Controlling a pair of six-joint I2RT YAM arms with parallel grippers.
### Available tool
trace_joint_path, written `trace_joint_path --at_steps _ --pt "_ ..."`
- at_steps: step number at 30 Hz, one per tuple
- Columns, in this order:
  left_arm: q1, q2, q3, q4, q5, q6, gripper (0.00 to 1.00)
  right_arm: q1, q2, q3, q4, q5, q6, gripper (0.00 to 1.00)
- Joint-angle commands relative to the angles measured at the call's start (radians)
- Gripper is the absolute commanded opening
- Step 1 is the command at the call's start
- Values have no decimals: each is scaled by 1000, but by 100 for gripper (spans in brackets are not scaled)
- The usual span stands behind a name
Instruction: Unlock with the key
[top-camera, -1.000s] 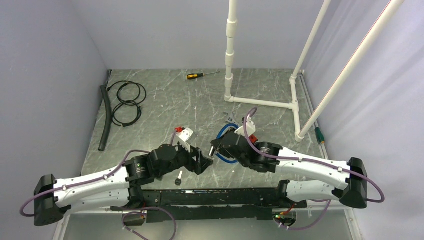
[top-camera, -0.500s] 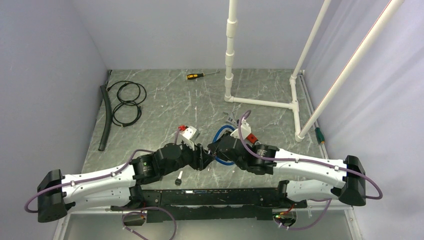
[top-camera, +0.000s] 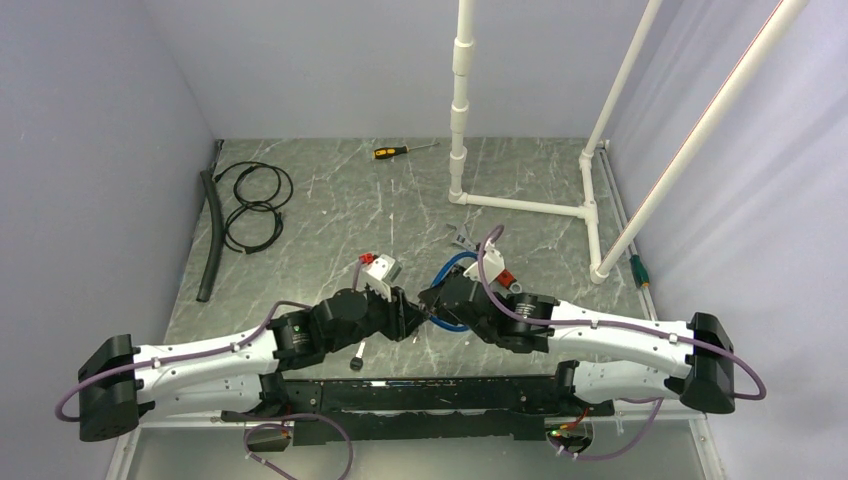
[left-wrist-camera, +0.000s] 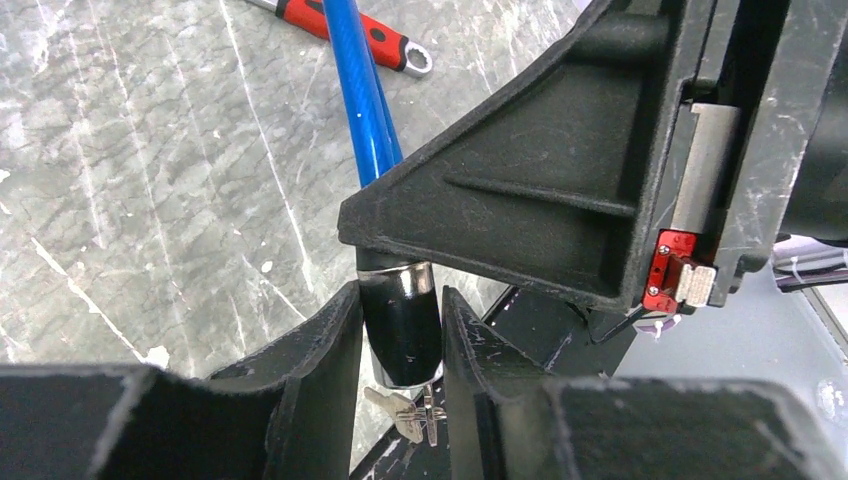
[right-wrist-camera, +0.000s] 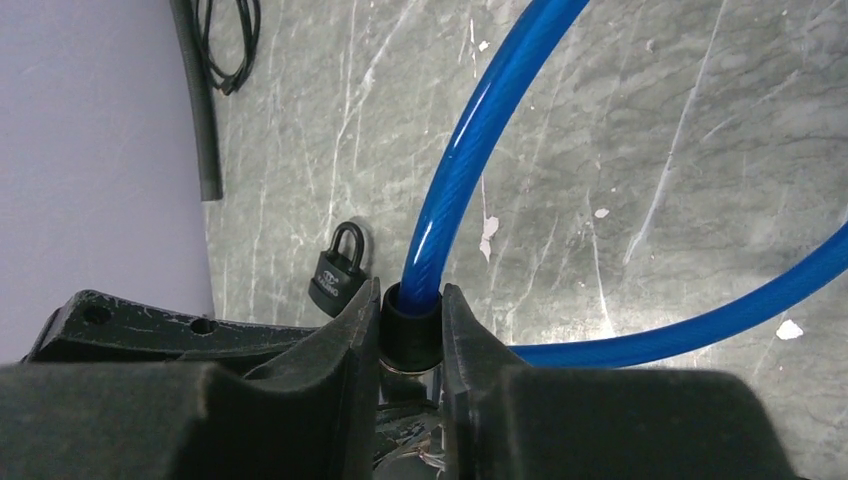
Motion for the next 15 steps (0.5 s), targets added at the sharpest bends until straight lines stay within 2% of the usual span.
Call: trace_joint_path --at_steps 1,2,3,4,9,15 --pt "1 -26 -28 63 24 -21 0 5 -69 -20 124 14 -73 43" --pt "1 -38 -33 65 26 -25 0 5 -85 -33 146 14 -94 63" --pt "1 -52 -39 70 27 -30 0 5 -103 -48 160 17 -107 75" --pt "1 -68 -46 75 29 -35 0 5 -126 -66 174 24 -116 82" --pt "1 -166 -96 138 47 -65 0 5 -266 -193 296 52 -160 80" --pt "2 -257 -175 236 55 -130 0 5 -390 -359 512 6 -229 77"
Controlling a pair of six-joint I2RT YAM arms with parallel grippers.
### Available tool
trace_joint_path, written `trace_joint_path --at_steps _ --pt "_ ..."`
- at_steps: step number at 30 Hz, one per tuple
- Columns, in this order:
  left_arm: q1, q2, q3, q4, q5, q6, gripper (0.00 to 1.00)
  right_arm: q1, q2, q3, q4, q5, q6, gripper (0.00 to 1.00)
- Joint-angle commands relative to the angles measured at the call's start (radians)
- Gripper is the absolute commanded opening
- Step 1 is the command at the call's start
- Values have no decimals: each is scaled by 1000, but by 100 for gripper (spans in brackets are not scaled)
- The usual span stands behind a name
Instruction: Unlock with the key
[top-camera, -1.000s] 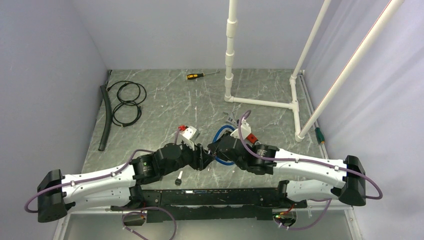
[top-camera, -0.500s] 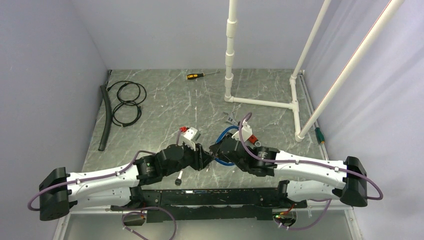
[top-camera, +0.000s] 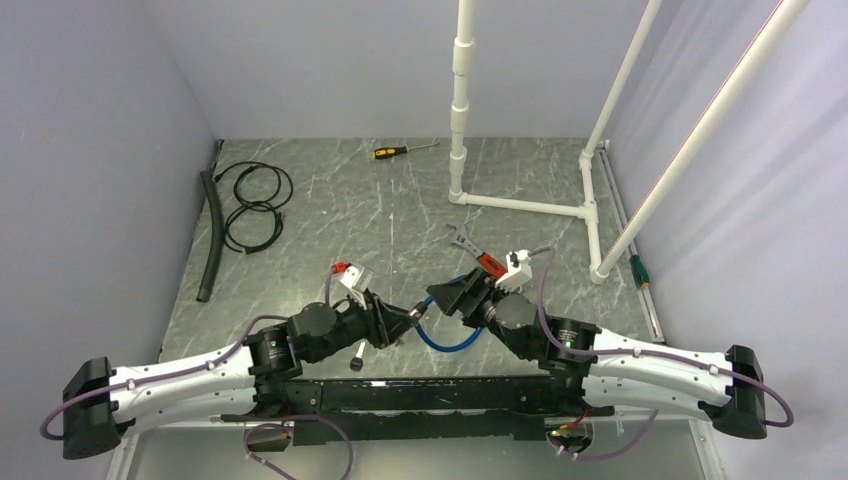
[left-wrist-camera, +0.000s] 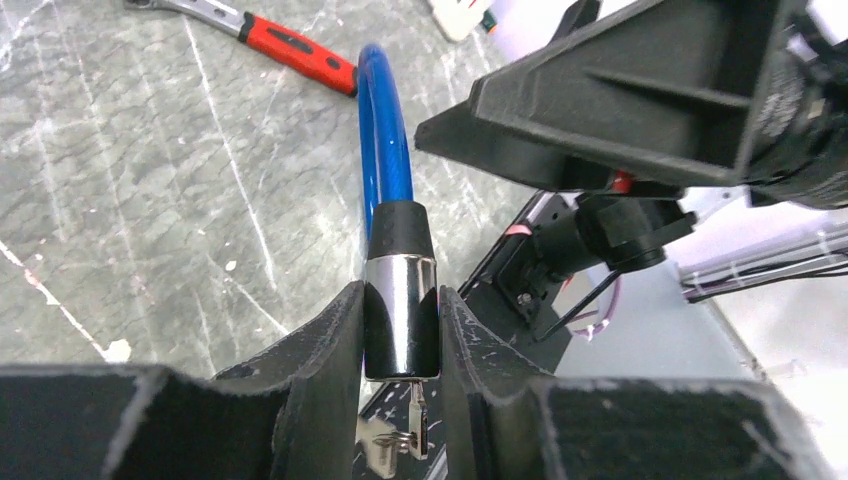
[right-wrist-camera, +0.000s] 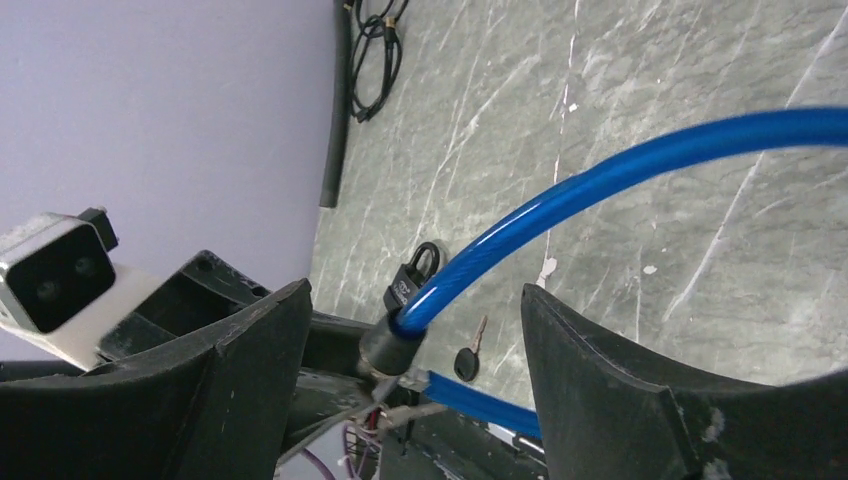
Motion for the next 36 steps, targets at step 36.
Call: trace_joint_path --at_steps 36 --pt "3 -75 -204 308 -89 -209 0 4 166 -350 928 -187 -74 51"
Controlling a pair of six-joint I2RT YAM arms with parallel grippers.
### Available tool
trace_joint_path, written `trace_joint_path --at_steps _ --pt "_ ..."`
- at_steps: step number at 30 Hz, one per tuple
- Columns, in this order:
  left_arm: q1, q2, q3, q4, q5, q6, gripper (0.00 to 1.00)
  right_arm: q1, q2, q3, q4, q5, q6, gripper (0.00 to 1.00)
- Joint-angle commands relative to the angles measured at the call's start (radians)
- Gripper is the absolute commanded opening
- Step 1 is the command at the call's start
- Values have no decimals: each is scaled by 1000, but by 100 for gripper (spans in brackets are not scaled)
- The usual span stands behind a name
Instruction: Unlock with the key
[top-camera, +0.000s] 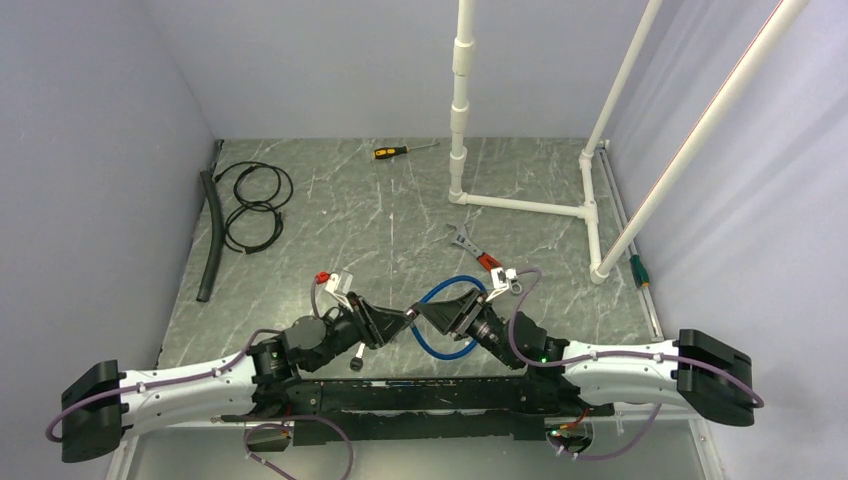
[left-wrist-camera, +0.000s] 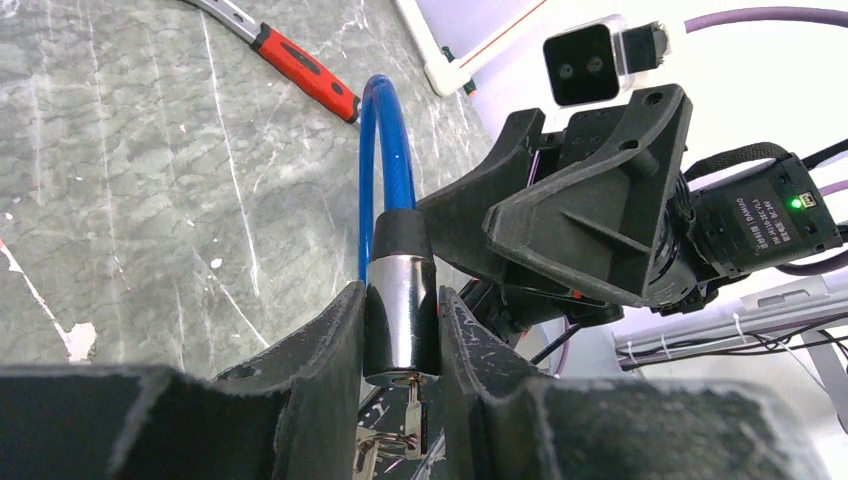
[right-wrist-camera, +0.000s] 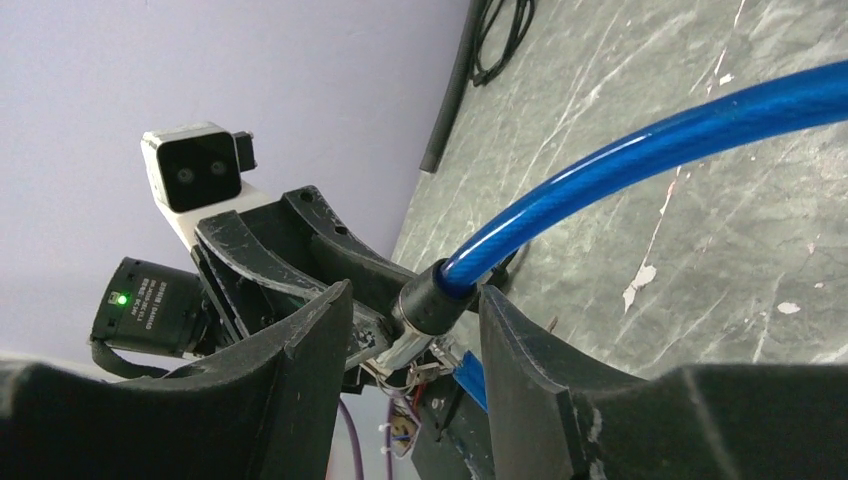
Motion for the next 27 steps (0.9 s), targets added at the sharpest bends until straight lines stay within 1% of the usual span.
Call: trace_joint_path --at_steps 1,3,7,12,16,18,20,23,24,27 --pt "-1 -30 -3 32 -14 -18 0 4 6 37 16 1 37 51" --pt "-1 -36 -7 29 -18 -18 0 4 3 30 3 11 57 51" --pt "-1 -27 -19 55 -18 -23 0 4 29 11 66 16 65 51" --pt "-1 10 -28 108 -10 -28 0 3 92 37 112 -4 49 52" --pt "-1 31 -27 133 -6 -27 0 3 128 37 160 -12 54 58" --pt "-1 40 -28 145 -5 -27 0 3 139 34 190 -13 51 59" --pt "-1 49 -33 161 -3 -30 0 2 152 33 220 -13 44 57" --pt "-1 56 -40 180 -3 -31 0 -1 179 34 265 -15 42 50" --pt "-2 59 -40 182 -3 -31 0 -3 193 31 291 -17 43 47" --pt "-1 62 -44 189 -3 -34 0 -10 241 22 384 -36 50 43"
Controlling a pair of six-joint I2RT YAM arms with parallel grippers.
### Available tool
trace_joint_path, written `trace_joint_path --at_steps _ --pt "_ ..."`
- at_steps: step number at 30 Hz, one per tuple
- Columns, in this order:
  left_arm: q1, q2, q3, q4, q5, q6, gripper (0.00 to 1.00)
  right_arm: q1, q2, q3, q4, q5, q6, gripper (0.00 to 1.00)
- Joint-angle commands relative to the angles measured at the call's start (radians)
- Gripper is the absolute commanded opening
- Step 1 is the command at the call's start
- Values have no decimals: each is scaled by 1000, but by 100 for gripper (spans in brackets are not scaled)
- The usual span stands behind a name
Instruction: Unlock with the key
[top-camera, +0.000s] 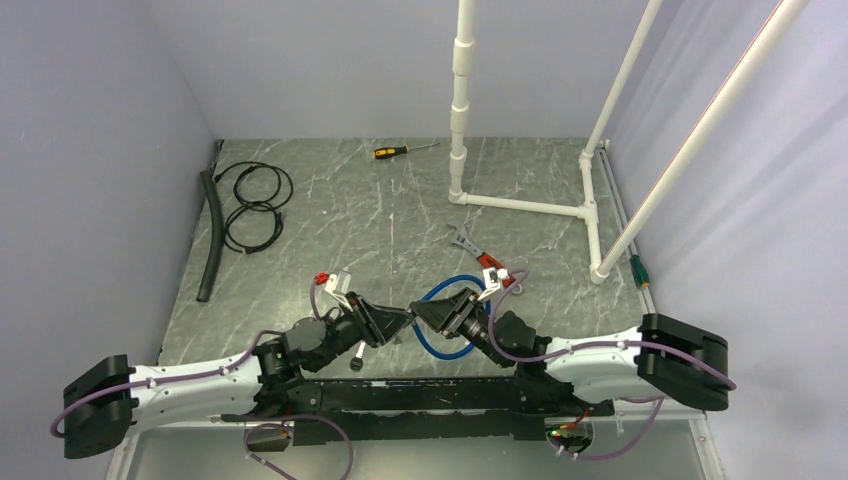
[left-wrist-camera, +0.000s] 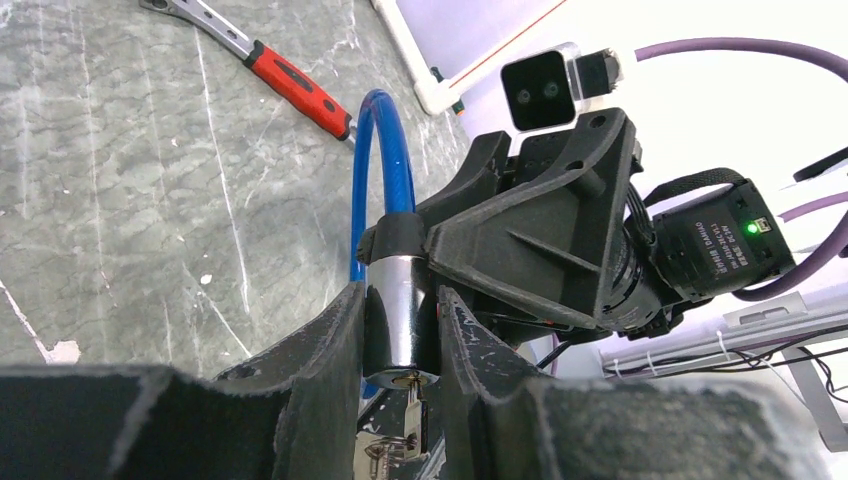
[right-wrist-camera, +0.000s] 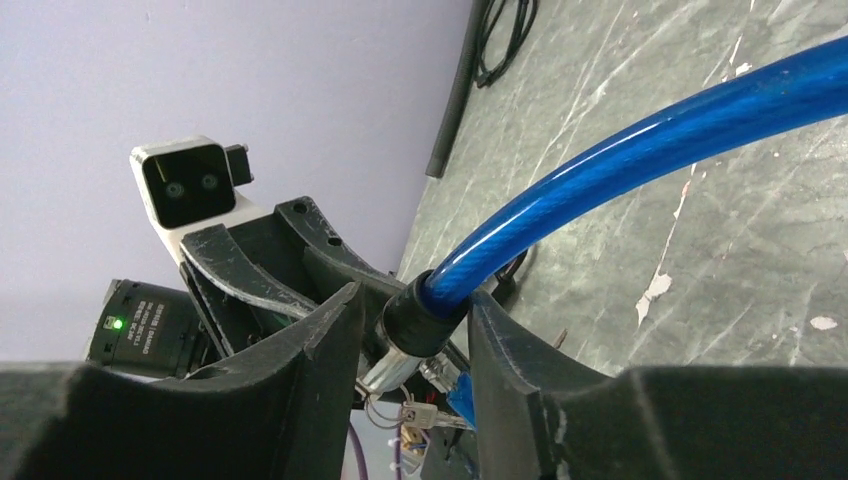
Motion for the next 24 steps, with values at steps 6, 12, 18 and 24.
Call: trace_joint_path --at_steps 6,12,18,24 --pt "-1 -1 -19 74 14 -16 0 -15 119 43 255 -74 9 40" --pt "-1 -21 -35 71 9 -25 0 -20 152 44 293 -92 22 8" --pt "-1 -46 -25 -11 9 -20 27 -21 88 86 100 -77 28 0" --pt "-1 -146 16 -222 8 29 78 -21 -21 149 -237 -5 53 0"
